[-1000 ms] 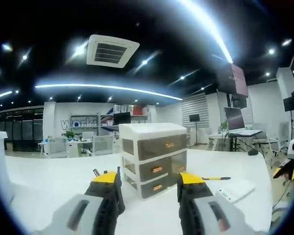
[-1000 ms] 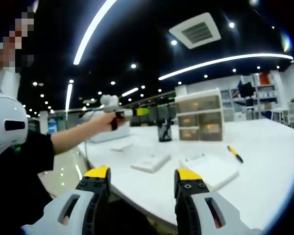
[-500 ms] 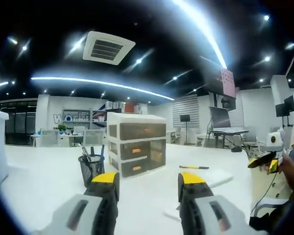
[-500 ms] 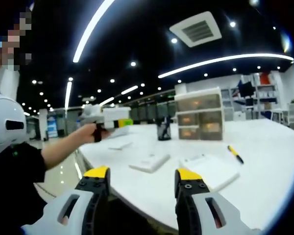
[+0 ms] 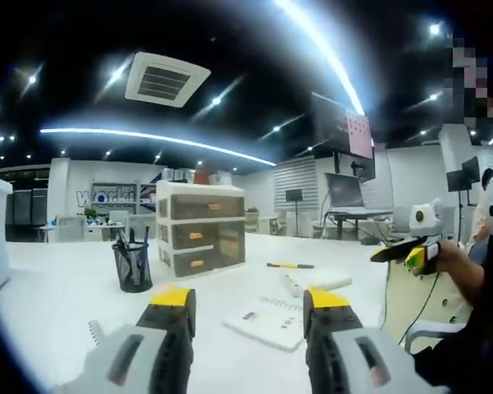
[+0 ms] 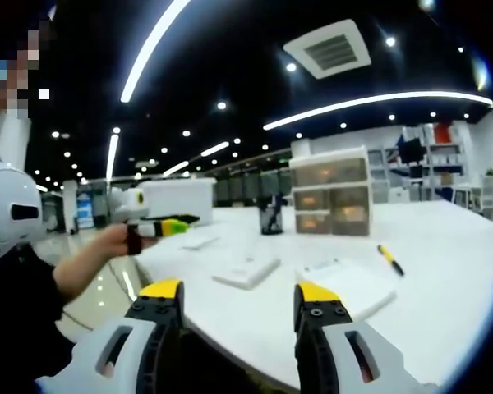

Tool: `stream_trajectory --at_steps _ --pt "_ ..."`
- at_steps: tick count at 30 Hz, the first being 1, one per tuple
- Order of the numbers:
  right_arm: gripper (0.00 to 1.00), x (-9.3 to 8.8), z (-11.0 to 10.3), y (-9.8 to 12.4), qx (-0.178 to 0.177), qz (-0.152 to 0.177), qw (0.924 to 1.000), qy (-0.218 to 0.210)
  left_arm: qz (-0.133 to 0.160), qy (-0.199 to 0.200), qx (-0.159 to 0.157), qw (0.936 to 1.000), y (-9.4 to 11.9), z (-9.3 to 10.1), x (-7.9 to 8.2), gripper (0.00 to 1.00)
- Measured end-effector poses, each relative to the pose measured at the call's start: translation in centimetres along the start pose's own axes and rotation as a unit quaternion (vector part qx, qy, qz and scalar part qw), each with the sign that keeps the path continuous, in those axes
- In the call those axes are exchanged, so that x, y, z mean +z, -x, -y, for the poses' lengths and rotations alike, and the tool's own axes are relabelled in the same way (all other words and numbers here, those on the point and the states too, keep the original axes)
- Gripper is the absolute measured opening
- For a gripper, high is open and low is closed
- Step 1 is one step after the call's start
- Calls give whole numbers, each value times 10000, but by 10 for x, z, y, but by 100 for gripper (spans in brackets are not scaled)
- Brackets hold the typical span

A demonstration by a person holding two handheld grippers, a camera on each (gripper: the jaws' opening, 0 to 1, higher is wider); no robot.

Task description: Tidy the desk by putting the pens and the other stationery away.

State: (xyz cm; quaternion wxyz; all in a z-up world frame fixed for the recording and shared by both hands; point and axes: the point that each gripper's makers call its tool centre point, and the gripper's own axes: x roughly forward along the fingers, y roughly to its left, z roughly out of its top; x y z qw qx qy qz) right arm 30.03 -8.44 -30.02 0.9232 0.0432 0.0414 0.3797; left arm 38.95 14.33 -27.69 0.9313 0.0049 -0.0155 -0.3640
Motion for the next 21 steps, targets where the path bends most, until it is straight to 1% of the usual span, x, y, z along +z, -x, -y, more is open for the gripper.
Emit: stream_trajectory --at_steps 3,7,10,11,13,21 --pt "51 0 2 1 -21 17 10000 -16 -63 -52 -9 10000 10 8 -7 53" --pt "51 -2 4 2 -45 5 10000 -50 -148 -72 54 9998 22 13 -15 53" --pt "51 -3 6 3 -67 -6 10000 -68 -91 -61 158 9998 35 16 -16 53" --pt "51 -3 6 3 -69 -7 10000 -67 -74 -59 164 9998 36 17 -16 54" --pt "51 -3 7 4 -88 -22 9999 -49 4 -21 165 9999 46 23 -16 54" --pt "51 0 10 7 -153 -39 9999 -1 -103 24 132 9999 65 34 -26 55"
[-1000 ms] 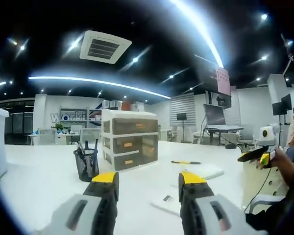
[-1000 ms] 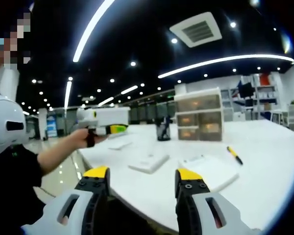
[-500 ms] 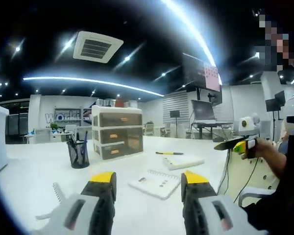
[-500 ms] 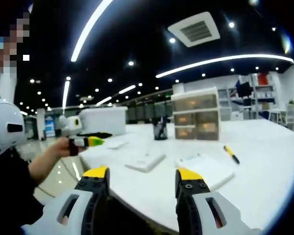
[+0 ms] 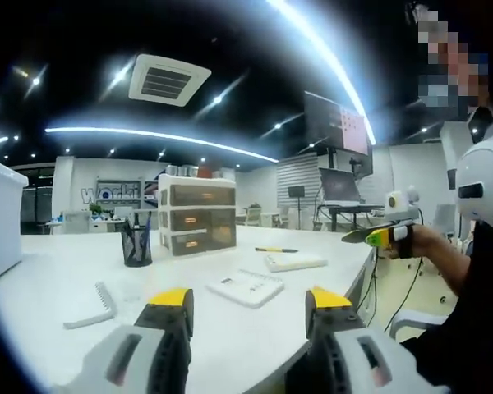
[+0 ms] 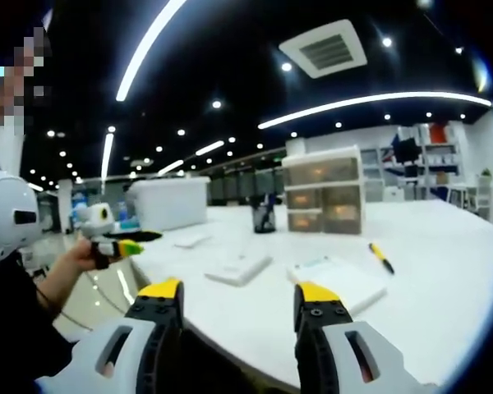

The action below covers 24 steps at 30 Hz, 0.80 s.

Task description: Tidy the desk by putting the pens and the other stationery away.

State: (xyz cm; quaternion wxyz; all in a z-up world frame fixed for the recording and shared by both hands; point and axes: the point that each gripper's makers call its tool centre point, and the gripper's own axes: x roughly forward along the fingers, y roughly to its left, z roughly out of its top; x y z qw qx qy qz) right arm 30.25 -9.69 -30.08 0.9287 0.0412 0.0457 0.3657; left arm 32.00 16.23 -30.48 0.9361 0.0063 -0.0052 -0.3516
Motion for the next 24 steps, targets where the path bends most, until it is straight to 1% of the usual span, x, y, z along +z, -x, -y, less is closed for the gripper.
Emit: stream_trajectory --at_steps 5,10,14,17,20,24 --pt "51 0 2 2 -42 -55 10000 25 -44 -2 45 10000 9 4 -5 55" --pt "51 2 7 3 -101 -165 9998 104 -72 -31 47 10000 11 7 -7 55" --pt "51 7 13 3 -145 -385 9985 354 -151 -128 63 9998 10 8 -10 55" --pt "51 9 20 2 -175 -533 9975 438 -155 -99 -28 9998 11 13 -11 55" --pt "51 14 26 2 -196 -659 9962 534 -194 -87 -48 9998 13 14 -14 55" --pt "51 16 34 -1 -204 -953 9924 750 -217 -52 -48 9997 15 14 -16 55"
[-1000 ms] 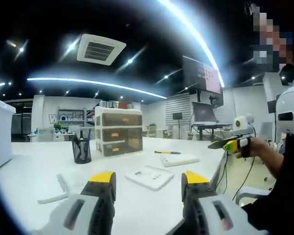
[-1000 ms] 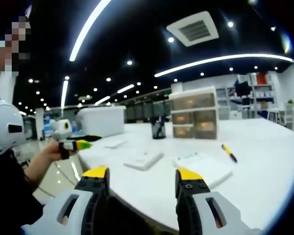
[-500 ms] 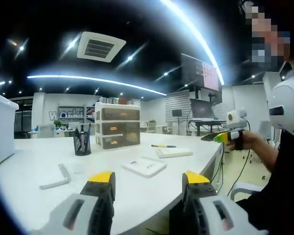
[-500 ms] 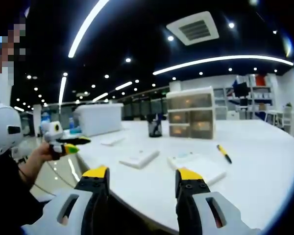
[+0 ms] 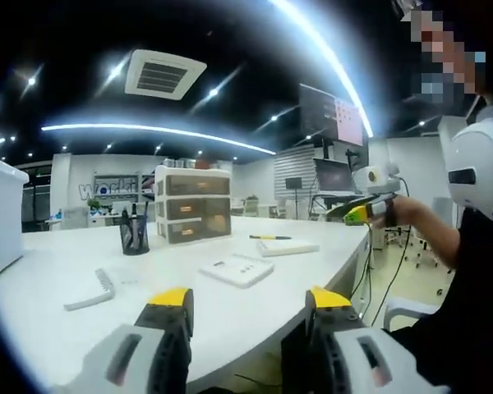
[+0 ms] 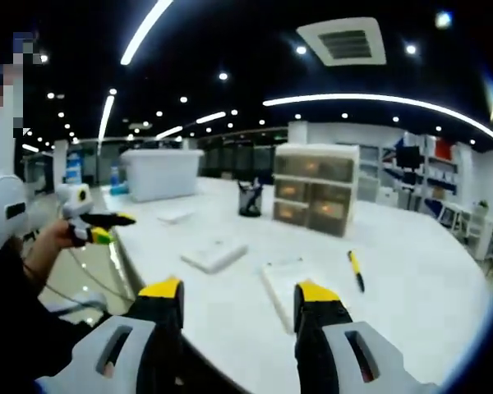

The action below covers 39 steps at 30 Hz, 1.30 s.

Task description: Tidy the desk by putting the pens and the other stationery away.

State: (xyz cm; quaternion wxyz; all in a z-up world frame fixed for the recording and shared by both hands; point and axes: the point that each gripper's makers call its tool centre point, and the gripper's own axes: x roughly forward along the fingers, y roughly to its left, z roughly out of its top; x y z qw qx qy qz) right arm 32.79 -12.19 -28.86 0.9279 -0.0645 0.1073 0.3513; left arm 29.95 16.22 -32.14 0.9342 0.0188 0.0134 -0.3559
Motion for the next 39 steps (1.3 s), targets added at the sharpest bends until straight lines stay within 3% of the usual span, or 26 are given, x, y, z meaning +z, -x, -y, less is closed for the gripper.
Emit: stream_trajectory --at_steps 6,18,31,39 --pt "50 1 10 -6 30 -436 9988 237 -69 -12 10 10000 3 0 -3 55" --pt "48 4 44 -26 185 -1176 9926 240 -94 58 54 9999 9 -6 -8 54" --pt "46 2 78 -50 257 -1929 9802 361 -81 76 151 9998 18 -17 -9 54" --pt "46 -1 111 -63 214 -2406 9697 353 -83 93 186 9997 22 -22 -9 54"
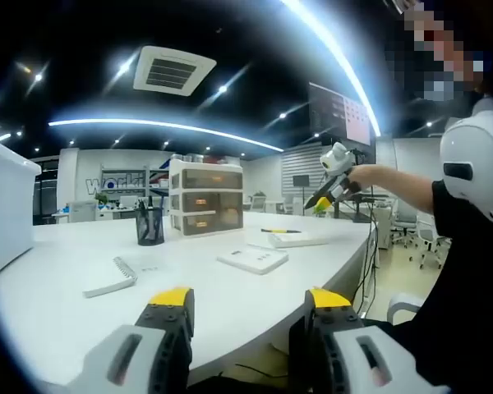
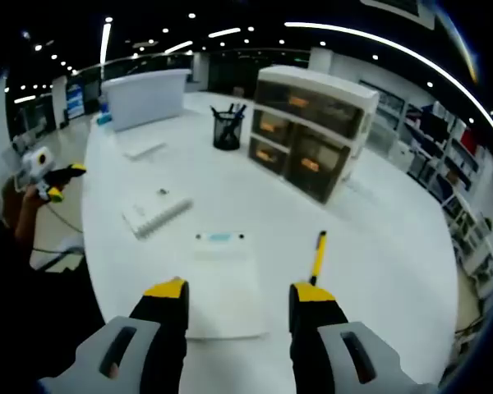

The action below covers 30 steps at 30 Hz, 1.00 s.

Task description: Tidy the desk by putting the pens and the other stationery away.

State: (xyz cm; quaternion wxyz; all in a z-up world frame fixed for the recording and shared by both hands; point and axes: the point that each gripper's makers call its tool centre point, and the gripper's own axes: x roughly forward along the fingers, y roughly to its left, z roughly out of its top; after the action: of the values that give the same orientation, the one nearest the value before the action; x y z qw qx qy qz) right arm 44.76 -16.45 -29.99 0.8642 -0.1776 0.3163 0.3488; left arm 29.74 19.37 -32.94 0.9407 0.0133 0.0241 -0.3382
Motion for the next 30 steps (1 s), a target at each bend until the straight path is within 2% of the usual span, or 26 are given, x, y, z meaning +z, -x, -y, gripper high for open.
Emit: stream_trajectory --at_steps 7,14,21,27,30 --pt "45 -1 24 -16 0 -361 9992 -174 -26 25 -35 10000 1 -1 -2 54" --pt "42 -9 41 -33 -66 -947 9951 -289 -49 18 -76 10000 1 -2 -3 54" --pt "38 -13 45 -50 55 -1483 9881 -397 -86 -1 -73 9999 4 -5 -7 54" --pt "35 -12 50 -63 92 -1701 9838 -561 -124 4 -79 9999 5 -6 -8 54" --pt "33 -18 56 -68 23 -1929 9795 -578 -137 -3 -93 9999 5 -5 -8 53"
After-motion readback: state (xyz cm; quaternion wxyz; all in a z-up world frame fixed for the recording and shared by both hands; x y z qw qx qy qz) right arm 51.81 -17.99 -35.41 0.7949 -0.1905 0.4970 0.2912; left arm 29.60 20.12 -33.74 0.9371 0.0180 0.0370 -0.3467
